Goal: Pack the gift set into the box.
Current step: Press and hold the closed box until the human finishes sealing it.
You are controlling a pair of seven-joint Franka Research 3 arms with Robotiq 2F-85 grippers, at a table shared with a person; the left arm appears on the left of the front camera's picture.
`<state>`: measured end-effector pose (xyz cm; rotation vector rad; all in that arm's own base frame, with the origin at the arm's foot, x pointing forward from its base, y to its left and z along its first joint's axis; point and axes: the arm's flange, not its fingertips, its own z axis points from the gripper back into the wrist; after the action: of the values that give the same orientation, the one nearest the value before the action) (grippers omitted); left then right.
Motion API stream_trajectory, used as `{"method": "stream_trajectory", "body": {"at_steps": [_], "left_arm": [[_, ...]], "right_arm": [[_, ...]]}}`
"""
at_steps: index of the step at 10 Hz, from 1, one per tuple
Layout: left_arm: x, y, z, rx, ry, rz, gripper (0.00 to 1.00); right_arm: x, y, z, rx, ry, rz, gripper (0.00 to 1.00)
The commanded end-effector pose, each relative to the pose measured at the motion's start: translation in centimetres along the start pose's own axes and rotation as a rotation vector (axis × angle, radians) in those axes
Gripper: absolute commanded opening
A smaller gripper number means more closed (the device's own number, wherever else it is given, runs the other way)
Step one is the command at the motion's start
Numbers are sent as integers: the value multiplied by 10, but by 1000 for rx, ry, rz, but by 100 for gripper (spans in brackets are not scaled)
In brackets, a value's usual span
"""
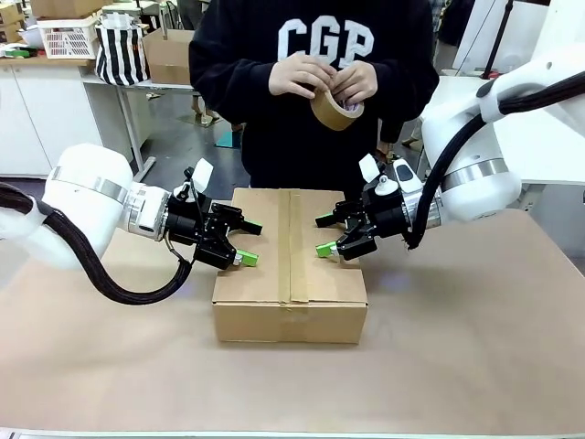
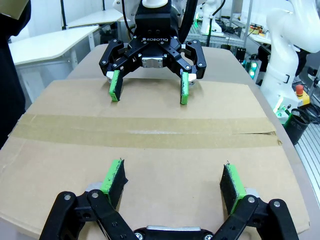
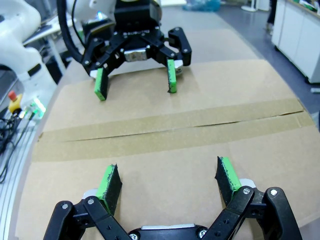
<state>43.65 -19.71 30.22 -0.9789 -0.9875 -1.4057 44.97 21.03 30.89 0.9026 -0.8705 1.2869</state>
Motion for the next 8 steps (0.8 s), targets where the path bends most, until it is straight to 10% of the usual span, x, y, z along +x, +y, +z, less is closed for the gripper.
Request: {"method": "stream_trajectory", "body": {"at_steps": [1,8], "left_arm": [[-2,-1,1,-5,-7,8,100],[-2,-1,1,-5,-7,8,100]], "right_arm": [[-2,0,0,-2,3,2,100],[-2,0,0,-2,3,2,100]]}}
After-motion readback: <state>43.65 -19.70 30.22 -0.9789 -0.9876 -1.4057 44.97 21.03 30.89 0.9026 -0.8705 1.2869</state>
